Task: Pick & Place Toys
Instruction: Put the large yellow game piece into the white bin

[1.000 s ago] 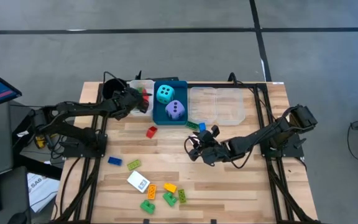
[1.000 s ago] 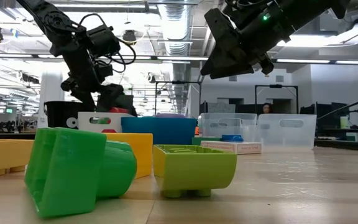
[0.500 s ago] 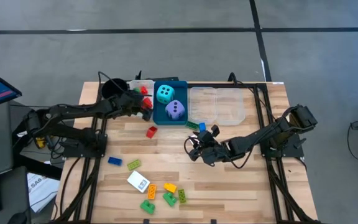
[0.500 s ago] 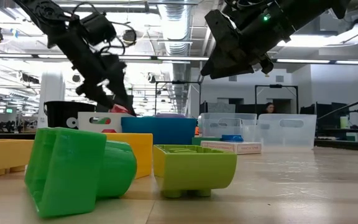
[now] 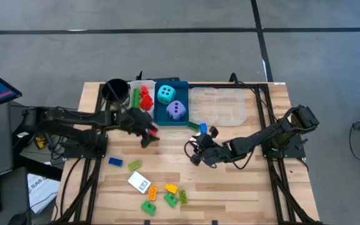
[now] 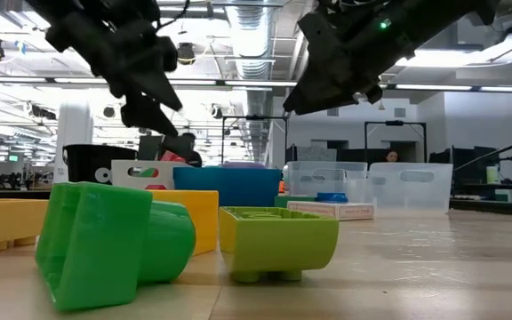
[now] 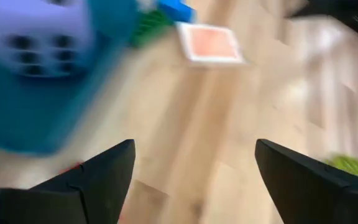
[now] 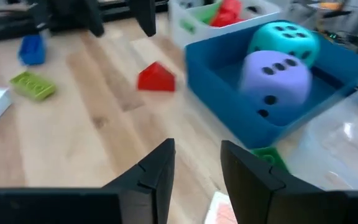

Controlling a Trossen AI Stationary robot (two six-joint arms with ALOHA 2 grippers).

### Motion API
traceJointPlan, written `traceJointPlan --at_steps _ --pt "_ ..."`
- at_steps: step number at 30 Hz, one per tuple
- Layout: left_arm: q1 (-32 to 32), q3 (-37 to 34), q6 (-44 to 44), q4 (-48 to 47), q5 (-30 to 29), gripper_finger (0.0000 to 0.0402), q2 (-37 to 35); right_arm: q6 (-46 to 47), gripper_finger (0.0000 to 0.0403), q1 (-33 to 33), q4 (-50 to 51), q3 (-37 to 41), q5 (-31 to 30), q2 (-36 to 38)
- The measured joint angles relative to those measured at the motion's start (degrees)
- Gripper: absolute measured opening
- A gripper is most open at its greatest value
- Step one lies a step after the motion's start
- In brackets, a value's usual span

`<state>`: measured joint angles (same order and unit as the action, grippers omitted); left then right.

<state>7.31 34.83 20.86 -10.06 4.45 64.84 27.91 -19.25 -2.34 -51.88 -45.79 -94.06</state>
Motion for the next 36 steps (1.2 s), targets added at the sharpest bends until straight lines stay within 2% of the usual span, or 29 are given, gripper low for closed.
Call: traceJointPlan --at_steps 10,13,16,20,25,29,36 --pt "-15.72 0.0 -0.03 6.63 -0.03 0.0325 0.02 -11.74 0.0126 -1.5 -7.61 0.0 24.23 0.0" --pt "-19.82 0.0 -0.04 9.15 -0.03 0.0326 0.02 -11.89 0.0126 -3.08 -11.11 0.0 27.98 0.0" --pt "-23.65 0.0 -0.05 10.67 -0.21 0.0324 0.02 -12.06 0.0126 -4.93 -13.82 0.0 27.94 0.0" --pt "-28.73 0.04 -1.3 11.33 -4.17 0.0326 1.41 -12.45 0.0126 -6.5 -16.87 0.0 27.9 0.0" --pt "-34.06 0.07 -3.99 11.79 -8.24 0.0331 6.81 -13.41 0.0126 -7.05 -20.02 0.0 25.71 0.0" --pt "-36.05 0.04 -4.34 13.81 -9.11 0.0333 12.97 -13.43 0.0126 -7.39 -19.9 0.0 23.48 0.0" --pt "-35.87 0.02 -12.86 15.45 -9.18 0.0332 19.95 -13.37 0.0126 -7.43 -19.52 0.0 22.76 0.0"
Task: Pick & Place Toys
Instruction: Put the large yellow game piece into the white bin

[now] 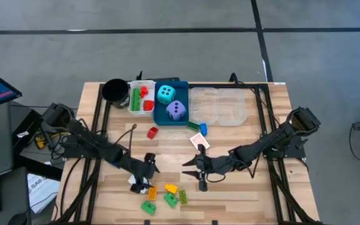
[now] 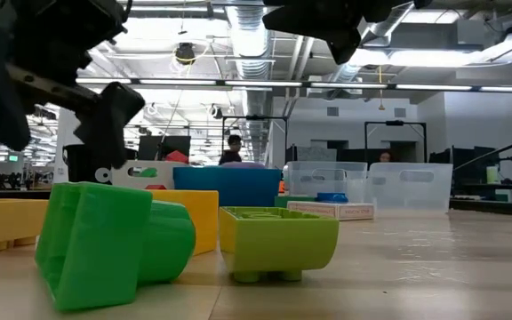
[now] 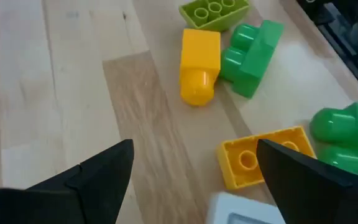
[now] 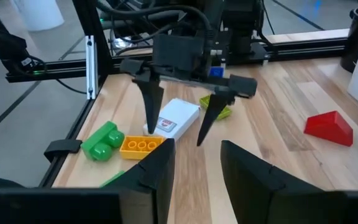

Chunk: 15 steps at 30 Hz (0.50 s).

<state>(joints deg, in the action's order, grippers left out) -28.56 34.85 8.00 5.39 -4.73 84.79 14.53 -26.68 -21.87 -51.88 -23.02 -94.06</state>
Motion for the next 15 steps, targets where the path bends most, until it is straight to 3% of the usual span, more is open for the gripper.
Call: traceJointPlan --at_steps 5,15 --pt "1.88 0.04 -0.14 7.34 0.0 0.0332 2.5 -0.01 0.0126 -0.04 0.23 0.0 -1.56 0.0" --pt "4.28 0.0 0.23 13.35 -0.02 0.0331 9.53 -0.01 0.0126 -0.04 0.86 0.0 -2.56 0.0"
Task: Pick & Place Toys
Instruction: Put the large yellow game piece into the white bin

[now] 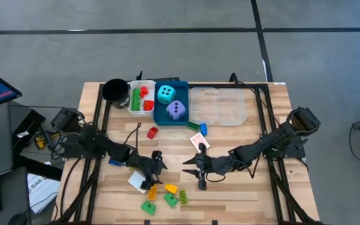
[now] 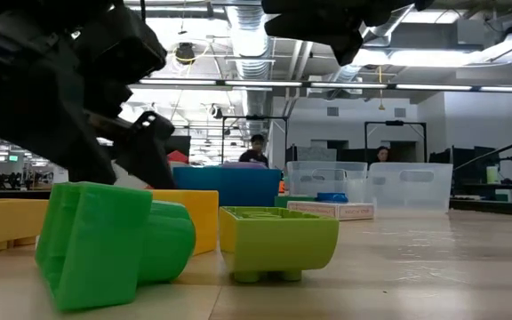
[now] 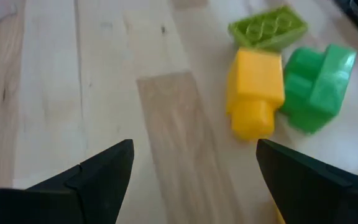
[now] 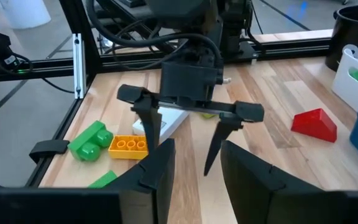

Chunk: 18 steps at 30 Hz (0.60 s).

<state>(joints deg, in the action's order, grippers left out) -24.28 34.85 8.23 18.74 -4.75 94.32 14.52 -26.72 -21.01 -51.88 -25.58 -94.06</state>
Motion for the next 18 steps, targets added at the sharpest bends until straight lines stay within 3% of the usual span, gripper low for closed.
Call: traceJointPlan --at_steps 18 --pt "-3.45 2.07 4.24 8.83 0.24 0.0331 8.93 0.02 0.0126 0.0 0.56 0.0 -0.01 0.0"
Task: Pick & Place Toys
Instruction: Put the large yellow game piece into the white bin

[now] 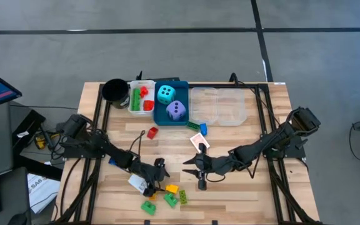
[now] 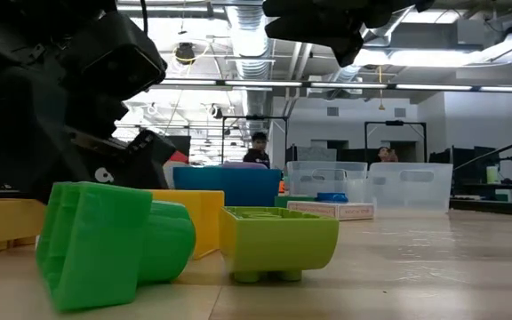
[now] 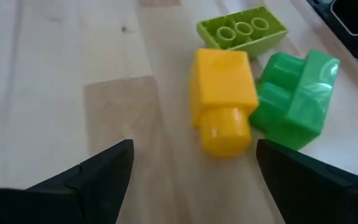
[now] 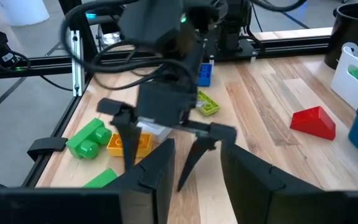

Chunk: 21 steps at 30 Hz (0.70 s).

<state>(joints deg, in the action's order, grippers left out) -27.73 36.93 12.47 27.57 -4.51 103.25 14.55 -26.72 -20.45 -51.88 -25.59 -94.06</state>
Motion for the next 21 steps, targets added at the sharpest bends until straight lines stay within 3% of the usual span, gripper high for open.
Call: traceJointPlan --at_steps 15,21 --pt "-0.63 6.49 1.95 1.48 -4.36 0.033 4.52 0.48 0.0126 0.0 -0.1 0.0 0.01 0.0" --pt "-0.65 6.56 1.97 1.44 -4.5 0.0306 4.52 0.48 0.0126 0.0 -0.1 0.0 0.01 0.0"
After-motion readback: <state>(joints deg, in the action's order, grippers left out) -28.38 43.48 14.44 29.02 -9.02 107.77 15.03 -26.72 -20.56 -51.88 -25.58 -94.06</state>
